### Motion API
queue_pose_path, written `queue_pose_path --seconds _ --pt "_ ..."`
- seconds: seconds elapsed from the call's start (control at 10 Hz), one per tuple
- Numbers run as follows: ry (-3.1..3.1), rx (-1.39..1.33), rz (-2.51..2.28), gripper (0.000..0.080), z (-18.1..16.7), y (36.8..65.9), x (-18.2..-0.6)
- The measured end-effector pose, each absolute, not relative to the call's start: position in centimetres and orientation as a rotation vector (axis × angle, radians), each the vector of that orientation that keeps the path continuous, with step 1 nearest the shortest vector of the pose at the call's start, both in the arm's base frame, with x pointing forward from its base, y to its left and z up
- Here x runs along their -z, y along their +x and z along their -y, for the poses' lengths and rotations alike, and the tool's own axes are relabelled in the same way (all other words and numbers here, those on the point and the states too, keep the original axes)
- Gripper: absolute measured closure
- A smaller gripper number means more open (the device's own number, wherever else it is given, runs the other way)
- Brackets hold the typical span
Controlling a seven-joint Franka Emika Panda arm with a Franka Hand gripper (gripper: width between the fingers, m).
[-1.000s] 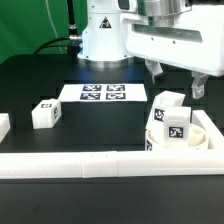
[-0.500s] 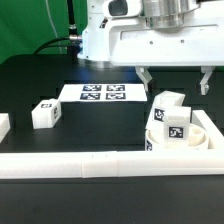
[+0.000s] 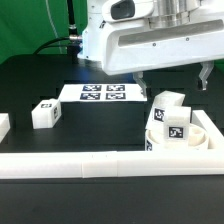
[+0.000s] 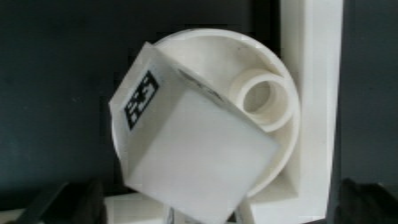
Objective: Assemble stool
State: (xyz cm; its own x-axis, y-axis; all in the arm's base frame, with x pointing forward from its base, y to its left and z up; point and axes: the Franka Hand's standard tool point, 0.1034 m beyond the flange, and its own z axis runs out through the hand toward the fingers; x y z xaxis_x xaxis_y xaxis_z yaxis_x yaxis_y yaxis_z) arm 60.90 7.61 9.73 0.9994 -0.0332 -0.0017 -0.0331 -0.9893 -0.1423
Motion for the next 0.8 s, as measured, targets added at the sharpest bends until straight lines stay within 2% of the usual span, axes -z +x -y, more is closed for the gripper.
queue_pose_path --seconds 0.3,0.8 --pt "-3.016 0.113 0.391 0.0151 -7.4 60.3 -9.3" --pt "-2.877 0.088 1.089 0.0151 -6.9 59.2 -7.9"
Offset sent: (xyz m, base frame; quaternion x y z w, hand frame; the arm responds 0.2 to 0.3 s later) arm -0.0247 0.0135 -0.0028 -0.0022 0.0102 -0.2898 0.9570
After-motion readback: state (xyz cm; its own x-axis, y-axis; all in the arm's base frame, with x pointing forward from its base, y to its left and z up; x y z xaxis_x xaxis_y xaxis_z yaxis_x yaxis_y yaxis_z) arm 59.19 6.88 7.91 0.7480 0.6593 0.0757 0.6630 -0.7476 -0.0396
